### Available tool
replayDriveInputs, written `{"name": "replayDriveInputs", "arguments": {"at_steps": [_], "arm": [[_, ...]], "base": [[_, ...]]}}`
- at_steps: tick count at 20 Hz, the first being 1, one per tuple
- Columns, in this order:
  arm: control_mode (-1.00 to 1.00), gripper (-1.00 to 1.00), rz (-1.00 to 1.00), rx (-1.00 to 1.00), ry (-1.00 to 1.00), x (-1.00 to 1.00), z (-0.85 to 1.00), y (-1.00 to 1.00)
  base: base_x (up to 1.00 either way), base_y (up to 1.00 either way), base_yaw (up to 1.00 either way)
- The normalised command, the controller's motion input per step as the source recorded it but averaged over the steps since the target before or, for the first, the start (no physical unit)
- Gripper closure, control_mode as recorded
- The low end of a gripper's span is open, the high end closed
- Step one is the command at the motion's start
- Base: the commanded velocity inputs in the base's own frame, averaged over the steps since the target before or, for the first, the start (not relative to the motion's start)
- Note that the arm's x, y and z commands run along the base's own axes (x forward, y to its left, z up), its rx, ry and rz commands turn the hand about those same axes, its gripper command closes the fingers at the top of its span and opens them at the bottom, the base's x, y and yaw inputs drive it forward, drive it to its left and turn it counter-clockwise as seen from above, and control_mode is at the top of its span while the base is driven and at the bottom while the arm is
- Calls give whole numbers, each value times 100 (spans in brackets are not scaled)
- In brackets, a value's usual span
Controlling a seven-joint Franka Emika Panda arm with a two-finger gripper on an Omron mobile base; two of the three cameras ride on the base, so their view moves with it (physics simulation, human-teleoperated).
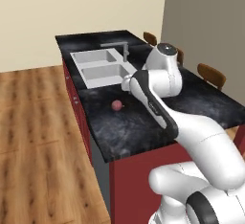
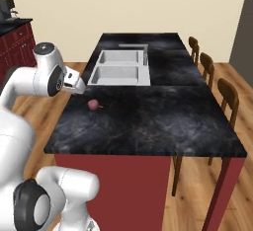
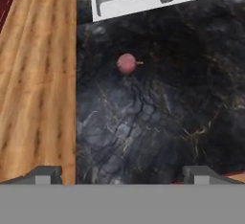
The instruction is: Place the liquor on the top shelf of the fridge to keep it out of children's reach, and place the onion and lime on lower shelves for easy access.
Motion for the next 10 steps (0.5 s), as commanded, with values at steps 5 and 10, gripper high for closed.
{"name": "replayDriveInputs", "arguments": {"at_steps": [5,10], "arm": [[-100,-100,0,1,1,28,-26,7],[-100,-100,-3,0,1,37,-29,3]], "base": [[0,0,0],[0,0,0]]}}
